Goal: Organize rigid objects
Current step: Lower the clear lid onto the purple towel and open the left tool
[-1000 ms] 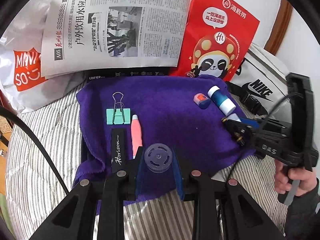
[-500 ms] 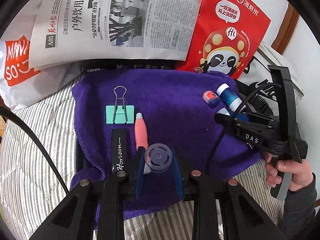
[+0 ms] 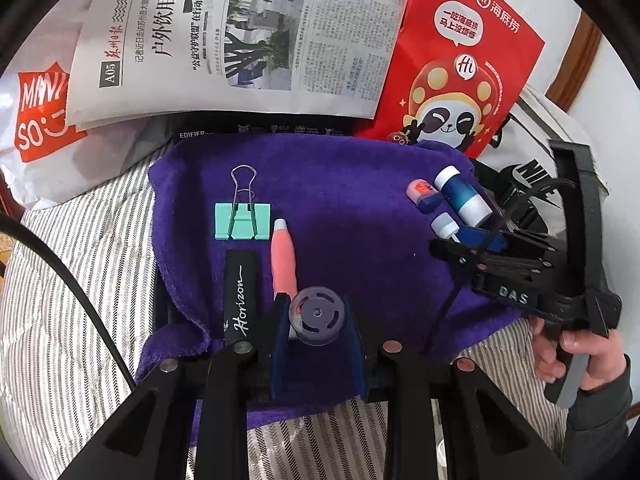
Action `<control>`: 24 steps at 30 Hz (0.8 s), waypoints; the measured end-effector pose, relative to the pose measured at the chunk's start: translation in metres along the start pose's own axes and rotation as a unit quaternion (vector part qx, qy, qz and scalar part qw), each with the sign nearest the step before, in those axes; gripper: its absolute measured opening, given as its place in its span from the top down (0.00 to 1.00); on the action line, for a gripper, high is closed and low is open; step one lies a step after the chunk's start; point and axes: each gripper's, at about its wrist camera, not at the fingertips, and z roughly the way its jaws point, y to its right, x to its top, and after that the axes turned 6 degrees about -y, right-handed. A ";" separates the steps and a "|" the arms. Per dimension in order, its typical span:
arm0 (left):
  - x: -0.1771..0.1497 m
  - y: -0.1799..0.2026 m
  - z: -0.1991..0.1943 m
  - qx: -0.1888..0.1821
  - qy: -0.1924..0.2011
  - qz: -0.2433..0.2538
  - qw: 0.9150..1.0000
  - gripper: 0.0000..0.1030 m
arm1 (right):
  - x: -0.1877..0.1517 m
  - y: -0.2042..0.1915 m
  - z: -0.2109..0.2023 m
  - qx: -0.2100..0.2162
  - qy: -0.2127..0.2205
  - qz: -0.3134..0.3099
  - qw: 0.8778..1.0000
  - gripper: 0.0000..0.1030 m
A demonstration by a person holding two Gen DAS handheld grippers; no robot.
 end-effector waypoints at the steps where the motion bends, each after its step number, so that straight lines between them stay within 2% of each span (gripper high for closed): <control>1: 0.000 0.001 0.001 -0.001 -0.001 0.001 1.000 0.75 | -0.001 0.000 -0.003 0.000 0.001 0.000 1.000 0.54; 10: 0.016 0.010 0.018 0.003 -0.002 0.010 1.000 0.75 | -0.022 0.003 -0.044 -0.021 0.029 -0.016 0.999 0.54; 18: 0.035 0.008 0.041 0.004 -0.003 0.001 1.000 0.75 | -0.047 0.011 -0.069 -0.034 0.035 -0.017 0.999 0.54; 24: 0.041 0.016 0.059 0.034 -0.008 0.011 0.999 0.75 | -0.061 0.017 -0.082 -0.030 0.040 -0.007 0.999 0.54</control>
